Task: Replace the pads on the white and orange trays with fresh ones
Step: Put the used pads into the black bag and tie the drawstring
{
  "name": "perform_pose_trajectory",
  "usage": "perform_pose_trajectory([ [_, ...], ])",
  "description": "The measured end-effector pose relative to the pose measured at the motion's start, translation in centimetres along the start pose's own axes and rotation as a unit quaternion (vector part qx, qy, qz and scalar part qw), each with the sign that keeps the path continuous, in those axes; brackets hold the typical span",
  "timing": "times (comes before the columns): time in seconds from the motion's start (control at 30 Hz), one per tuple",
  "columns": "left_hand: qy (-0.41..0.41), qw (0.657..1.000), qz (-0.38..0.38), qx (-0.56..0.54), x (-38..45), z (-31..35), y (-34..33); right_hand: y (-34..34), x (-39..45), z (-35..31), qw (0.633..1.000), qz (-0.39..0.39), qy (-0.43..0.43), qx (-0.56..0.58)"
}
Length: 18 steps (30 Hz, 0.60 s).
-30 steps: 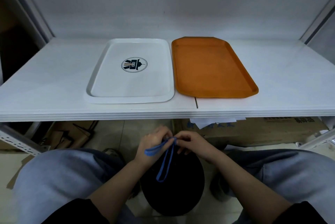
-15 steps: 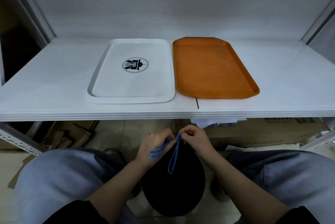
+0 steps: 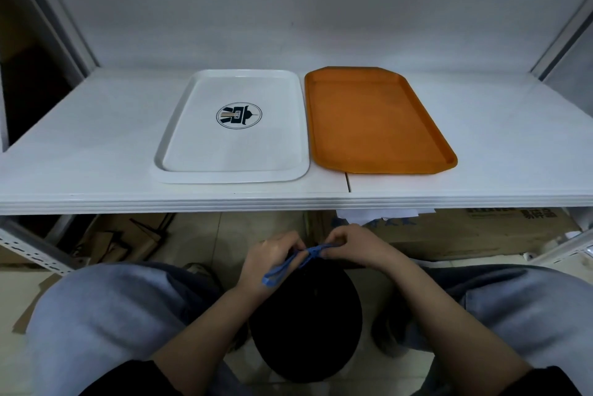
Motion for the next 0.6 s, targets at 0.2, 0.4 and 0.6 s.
perform_pose_trajectory([
  [0.2,0.009,1.0,0.01,-0.013,-0.1,-0.4,0.3,2.1,-0.2,1.2,0.965,0.158,-0.075,0.196],
  [0.4,0.0,1.0,0.01,-0.017,0.0,-0.3,0.2,2.2,-0.6,3.2,0.877,0.297,-0.191,0.325],
  [0.6,-0.021,1.0,0.01,-0.016,0.1,0.0,0.3,1.5,-2.7,0.7,0.917,0.375,0.095,0.097],
])
Point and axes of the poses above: each hand's wrist, its own x-axis towards the middle knuckle, its own y-axis out of the back of the hand, z = x × y, the point moved 3 cm from there along x, towards the middle knuckle, and after that the axes turned 10 degrees about z, right-handed, at the moved point
